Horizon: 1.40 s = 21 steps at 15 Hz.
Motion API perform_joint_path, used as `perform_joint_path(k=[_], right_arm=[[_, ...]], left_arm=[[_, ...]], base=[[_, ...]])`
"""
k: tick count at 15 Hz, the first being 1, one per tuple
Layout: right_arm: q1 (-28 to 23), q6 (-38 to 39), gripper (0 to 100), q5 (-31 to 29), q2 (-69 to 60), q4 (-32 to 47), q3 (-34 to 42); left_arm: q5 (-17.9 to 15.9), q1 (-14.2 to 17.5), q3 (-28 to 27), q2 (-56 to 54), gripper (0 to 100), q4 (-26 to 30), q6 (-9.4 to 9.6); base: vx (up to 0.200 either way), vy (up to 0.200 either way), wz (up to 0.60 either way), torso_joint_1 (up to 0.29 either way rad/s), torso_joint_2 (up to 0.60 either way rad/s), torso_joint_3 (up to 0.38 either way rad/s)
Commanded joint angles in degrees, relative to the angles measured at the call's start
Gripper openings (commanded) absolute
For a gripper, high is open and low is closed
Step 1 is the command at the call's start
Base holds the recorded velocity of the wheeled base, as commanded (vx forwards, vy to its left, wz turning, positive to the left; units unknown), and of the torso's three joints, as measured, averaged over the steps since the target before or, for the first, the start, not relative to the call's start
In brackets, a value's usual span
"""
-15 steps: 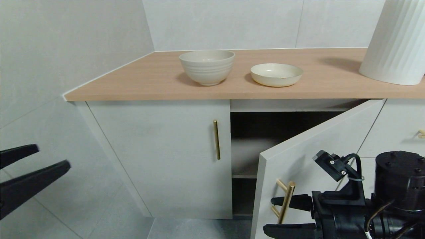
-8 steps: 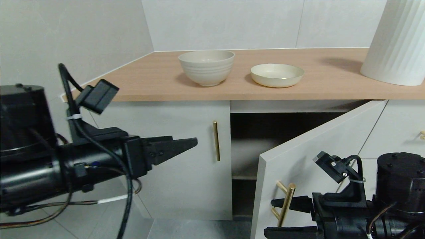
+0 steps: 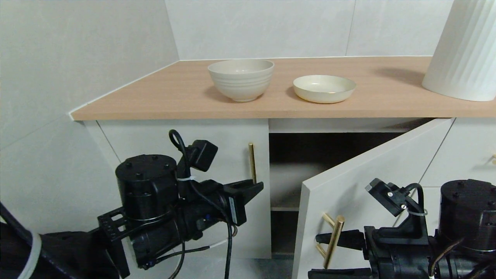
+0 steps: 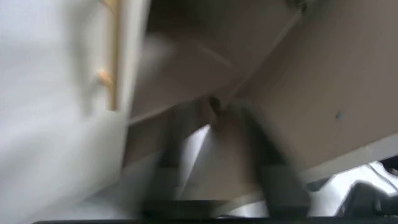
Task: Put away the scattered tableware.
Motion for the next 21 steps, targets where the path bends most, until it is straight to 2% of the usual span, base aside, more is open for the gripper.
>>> perform_joint_path(k=[1,3,5,6,8,12,16,17,20,21], right_arm=[[0.0,0.1,100,-0.2,0.0,0.2,0.2],[-0.1,0.0,100,-0.6,-0.3,0.1,0.0],[-0.1,0.0,100,-1.1,-0.4,0.1,0.1],[-0.1,0.0,100,-1.2,-0.4,0.1,0.1],[-0.1,0.0,100,-1.3,-0.5,0.1,0.1],[-1.5,-0.5,100,-5.0,-1.4,0.1,0.7],[-2.8,-0.5,100,-8.2,-5.8,0.2,3.9],[-4.2,-0.6,100,-8.3,-7.8,0.3,5.0],[-7.4,-2.5,100,-8.8,-12.4,0.7,10.2],[-7.7,-4.5,100,-13.8,-14.2,1.0,12.3]], left_arm=[[-0.1,-0.8,-0.2,2.5,0,-1.0,-0.03],[-1.3,-2.1,-0.1,3.3,0,-4.2,-0.03],[-4.6,-3.2,-0.7,7.3,0,-9.2,0.05],[-5.2,-4.5,-2.3,11.9,0,-12.8,0.14],[-5.0,-6.8,-4.1,17.0,0,-15.6,0.67],[-5.1,-8.8,-7.3,17.2,0,-12.9,0.84],[-4.2,-8.9,-8.4,15.7,0,-12.6,0.84],[-3.3,-8.9,-8.1,14.1,0,-11.3,0.84],[-3.3,-9.6,-8.0,11.8,0,-6.2,0.84],[-3.3,-10.3,-8.1,11.8,0,-6.0,0.84]], base=[[0.0,0.0,0.0,0.0,0.0,0.0],[0.0,0.0,0.0,0.0,0.0,0.0],[0.0,0.0,0.0,0.0,0.0,0.0],[0.0,0.0,0.0,0.0,0.0,0.0],[0.0,0.0,0.0,0.0,0.0,0.0],[0.0,0.0,0.0,0.0,0.0,0.0],[0.0,0.0,0.0,0.0,0.0,0.0],[0.0,0.0,0.0,0.0,0.0,0.0],[0.0,0.0,0.0,0.0,0.0,0.0],[0.0,0.0,0.0,0.0,0.0,0.0]])
